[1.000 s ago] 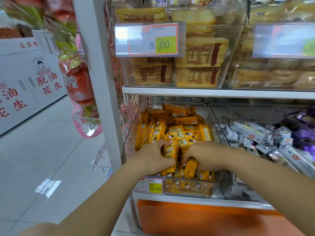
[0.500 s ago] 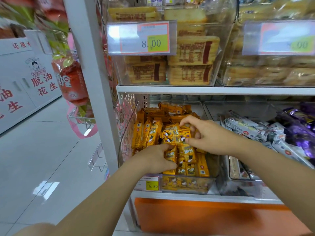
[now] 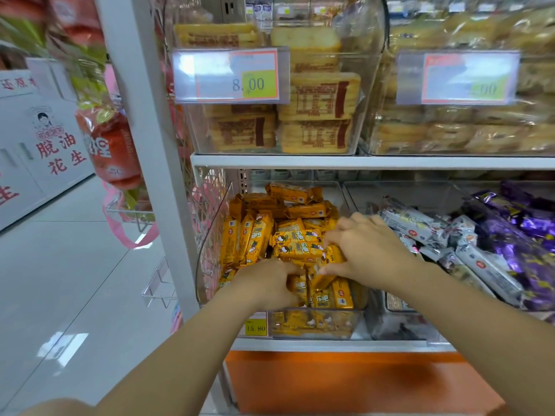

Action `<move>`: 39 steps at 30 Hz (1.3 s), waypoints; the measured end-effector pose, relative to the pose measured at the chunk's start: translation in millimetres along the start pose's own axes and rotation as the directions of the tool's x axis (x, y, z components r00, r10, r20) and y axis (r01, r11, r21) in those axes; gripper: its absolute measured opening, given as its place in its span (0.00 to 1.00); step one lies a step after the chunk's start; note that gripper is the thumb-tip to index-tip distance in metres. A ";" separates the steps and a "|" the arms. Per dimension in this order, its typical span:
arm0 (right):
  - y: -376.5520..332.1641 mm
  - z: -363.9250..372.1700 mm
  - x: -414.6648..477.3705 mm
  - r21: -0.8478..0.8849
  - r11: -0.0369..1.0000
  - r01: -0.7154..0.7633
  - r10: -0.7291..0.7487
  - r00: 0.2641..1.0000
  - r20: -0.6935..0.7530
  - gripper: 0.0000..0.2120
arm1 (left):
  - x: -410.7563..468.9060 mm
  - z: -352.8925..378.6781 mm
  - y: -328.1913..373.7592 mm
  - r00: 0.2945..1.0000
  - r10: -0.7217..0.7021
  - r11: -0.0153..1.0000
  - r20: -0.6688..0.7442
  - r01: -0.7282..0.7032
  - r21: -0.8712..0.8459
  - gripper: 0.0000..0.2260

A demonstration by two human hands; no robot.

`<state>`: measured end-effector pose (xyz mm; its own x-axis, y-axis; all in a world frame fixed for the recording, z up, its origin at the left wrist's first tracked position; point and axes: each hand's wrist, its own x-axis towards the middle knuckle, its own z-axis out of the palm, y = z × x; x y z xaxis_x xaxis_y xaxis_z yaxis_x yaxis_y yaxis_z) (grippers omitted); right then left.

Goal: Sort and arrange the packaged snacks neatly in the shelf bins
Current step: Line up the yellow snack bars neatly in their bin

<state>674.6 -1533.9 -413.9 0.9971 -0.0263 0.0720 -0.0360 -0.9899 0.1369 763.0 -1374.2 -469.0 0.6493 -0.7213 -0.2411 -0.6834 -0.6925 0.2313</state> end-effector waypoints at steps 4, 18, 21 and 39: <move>-4.1 8.8 -7.3 0.032 0.998 -0.046 0.050 0.987 -0.153 0.24 | 0.0 3.1 -14.8 0.999 -0.008 0.999 -0.042 0.006 -0.045 0.18; -14.5 12.5 -7.1 -0.049 0.994 0.094 -0.080 0.967 0.241 0.16 | 7.0 -0.7 -0.3 0.951 0.203 0.930 -0.232 -0.261 -0.258 0.13; 3.2 4.8 -4.8 0.179 0.976 0.122 -0.154 0.972 0.178 0.11 | 9.3 0.8 5.8 0.943 0.257 0.921 -0.211 -0.305 -0.242 0.12; 52.2 31.8 -36.7 0.478 0.868 0.133 -0.043 0.980 -0.195 0.09 | 36.7 1.1 41.9 0.938 0.345 0.931 0.037 -0.347 0.113 0.13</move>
<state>638.4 -1589.0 -440.8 0.9652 0.0436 0.2578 0.1337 -0.9296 -0.3435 757.9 -1429.6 -469.2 0.3610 -0.9148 -0.1810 -0.8991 -0.3929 0.1928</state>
